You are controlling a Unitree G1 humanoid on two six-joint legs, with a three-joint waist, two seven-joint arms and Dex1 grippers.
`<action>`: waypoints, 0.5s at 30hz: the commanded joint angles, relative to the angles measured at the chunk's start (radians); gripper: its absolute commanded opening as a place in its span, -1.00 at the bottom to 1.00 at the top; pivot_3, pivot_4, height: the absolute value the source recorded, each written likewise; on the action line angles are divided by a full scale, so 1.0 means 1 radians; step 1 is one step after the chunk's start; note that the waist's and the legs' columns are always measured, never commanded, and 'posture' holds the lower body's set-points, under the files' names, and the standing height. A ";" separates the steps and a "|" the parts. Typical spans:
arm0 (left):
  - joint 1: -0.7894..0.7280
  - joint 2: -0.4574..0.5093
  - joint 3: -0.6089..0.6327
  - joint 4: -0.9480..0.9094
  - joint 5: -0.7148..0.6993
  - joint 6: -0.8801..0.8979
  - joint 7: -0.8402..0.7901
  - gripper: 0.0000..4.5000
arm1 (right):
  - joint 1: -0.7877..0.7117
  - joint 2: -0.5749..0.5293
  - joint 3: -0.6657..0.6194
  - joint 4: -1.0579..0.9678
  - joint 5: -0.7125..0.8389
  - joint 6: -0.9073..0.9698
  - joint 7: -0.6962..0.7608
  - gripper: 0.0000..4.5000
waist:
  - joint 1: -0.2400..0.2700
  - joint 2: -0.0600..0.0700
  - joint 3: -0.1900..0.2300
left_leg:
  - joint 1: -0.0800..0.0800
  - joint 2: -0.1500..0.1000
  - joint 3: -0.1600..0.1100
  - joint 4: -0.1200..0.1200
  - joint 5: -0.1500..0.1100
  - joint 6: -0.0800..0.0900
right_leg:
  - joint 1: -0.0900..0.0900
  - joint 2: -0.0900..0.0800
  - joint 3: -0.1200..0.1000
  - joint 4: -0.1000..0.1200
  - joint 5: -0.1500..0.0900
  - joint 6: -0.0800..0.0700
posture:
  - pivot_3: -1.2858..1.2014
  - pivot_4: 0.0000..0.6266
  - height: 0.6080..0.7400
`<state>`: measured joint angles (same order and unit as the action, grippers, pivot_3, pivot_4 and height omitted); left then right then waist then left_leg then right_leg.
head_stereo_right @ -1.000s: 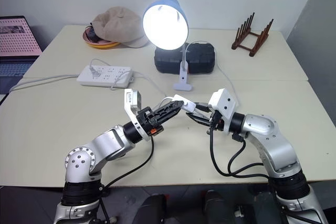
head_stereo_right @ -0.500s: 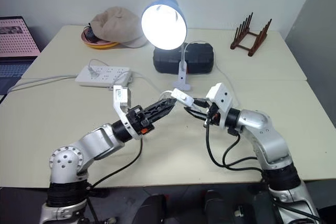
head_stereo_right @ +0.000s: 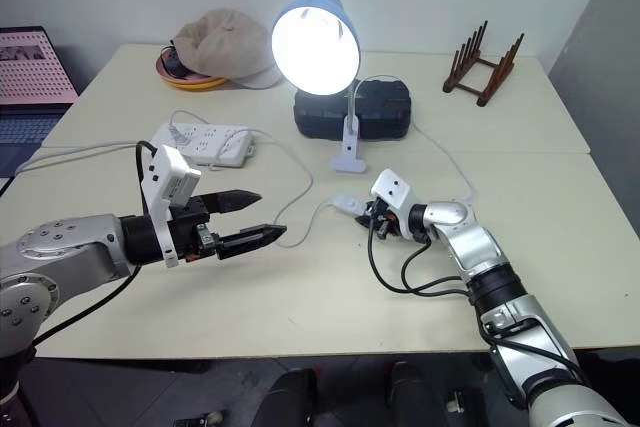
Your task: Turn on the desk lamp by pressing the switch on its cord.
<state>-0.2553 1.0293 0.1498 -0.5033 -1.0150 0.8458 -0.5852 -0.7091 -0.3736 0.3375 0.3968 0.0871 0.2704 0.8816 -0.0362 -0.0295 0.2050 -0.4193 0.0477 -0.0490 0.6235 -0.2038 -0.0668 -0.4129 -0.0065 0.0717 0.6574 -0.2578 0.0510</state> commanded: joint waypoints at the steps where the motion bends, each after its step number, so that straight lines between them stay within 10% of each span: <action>1: -0.005 0.046 0.010 0.019 0.103 -0.058 -0.108 0.98 | -0.024 -0.010 0.007 0.032 -0.031 -0.046 0.053 -0.55 | -0.001 0.000 0.000 | 0.000 0.000 0.000 0.000 0.000 0.000 | 0.000 0.000 0.000 0.000 0.000 0.000 | 0.03 -0.52 1.00; 15: -0.077 0.119 0.057 0.175 0.215 -0.058 -0.312 1.00 | 0.056 -0.236 -0.188 -0.426 0.189 0.258 0.222 0.85 | 0.002 0.000 0.000 | -0.003 0.000 0.000 -0.001 0.000 0.000 | -0.005 0.000 -0.001 0.005 0.000 0.001 | 0.03 -0.52 1.00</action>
<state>-0.3106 1.1128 0.1580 -0.3376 -0.8215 0.8013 -0.8576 -0.6477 -0.5715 0.2280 0.0998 0.1939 0.4459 1.0758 -0.0344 -0.0291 0.2053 -0.4234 0.0481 -0.0494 0.6229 -0.2038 -0.0668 -0.4193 -0.0062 0.0711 0.6630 -0.2582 0.0524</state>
